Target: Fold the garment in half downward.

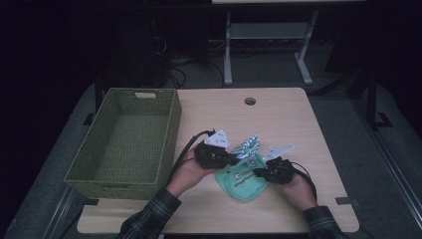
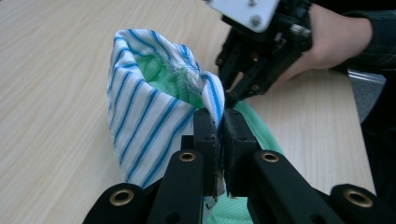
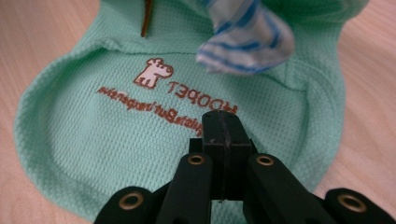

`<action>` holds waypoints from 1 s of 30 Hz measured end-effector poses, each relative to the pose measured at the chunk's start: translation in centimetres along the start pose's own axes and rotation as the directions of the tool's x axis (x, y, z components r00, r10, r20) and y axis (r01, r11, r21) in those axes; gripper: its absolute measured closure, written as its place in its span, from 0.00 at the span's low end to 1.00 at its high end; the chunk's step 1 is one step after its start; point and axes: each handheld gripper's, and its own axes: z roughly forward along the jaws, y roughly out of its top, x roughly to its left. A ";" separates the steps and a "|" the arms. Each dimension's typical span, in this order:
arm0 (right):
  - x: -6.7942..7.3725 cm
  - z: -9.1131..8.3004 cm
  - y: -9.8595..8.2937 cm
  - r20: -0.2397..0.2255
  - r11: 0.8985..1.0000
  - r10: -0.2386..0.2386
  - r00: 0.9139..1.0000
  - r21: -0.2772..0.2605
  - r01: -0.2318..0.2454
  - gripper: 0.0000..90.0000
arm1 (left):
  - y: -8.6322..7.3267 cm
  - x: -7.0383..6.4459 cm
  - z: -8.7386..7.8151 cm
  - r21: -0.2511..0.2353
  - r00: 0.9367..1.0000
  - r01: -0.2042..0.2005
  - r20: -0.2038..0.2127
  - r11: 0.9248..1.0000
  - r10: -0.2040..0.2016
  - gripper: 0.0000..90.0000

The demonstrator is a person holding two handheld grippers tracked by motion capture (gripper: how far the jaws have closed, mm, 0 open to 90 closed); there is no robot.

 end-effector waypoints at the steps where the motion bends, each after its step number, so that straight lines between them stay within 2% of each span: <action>1: 0.0 0.0 0.0 0.004 1.000 0.003 1.000 0.000 -0.003 1.00 | 0.0 -0.2 0.1 0.001 1.000 -0.003 0.008 1.000 0.003 0.95; 7: 0.0 -0.3 0.1 0.023 1.000 -0.018 1.000 0.009 0.018 1.00 | -0.3 -1.0 1.0 0.025 0.999 -0.020 0.034 0.999 0.019 0.95; 10: 0.1 -1.7 -0.3 0.020 1.000 0.003 1.000 -0.009 -0.003 1.00 | -0.3 -1.1 1.3 0.026 0.999 -0.020 0.041 0.999 0.019 0.95; 15: 0.7 -2.9 -1.6 0.011 1.000 0.007 1.000 0.009 -0.007 1.00 | -0.4 -1.0 1.3 0.027 0.999 -0.022 0.041 0.999 0.020 0.95; 19: 1.3 -3.0 -2.8 0.004 0.999 0.003 1.000 0.043 -0.003 1.00 | -0.4 -1.0 1.2 0.023 0.999 -0.015 0.039 1.000 0.014 0.95; 23: 1.2 -3.1 -3.0 -0.006 0.999 0.026 1.000 0.038 -0.026 1.00 | -0.5 -1.2 1.2 0.024 0.999 -0.020 0.042 1.000 0.019 0.95; 30: 1.1 -3.0 -3.0 -0.007 0.999 0.041 0.999 0.030 -0.040 1.00 | -0.8 -2.9 2.3 0.038 0.993 -0.061 0.100 0.997 0.057 0.95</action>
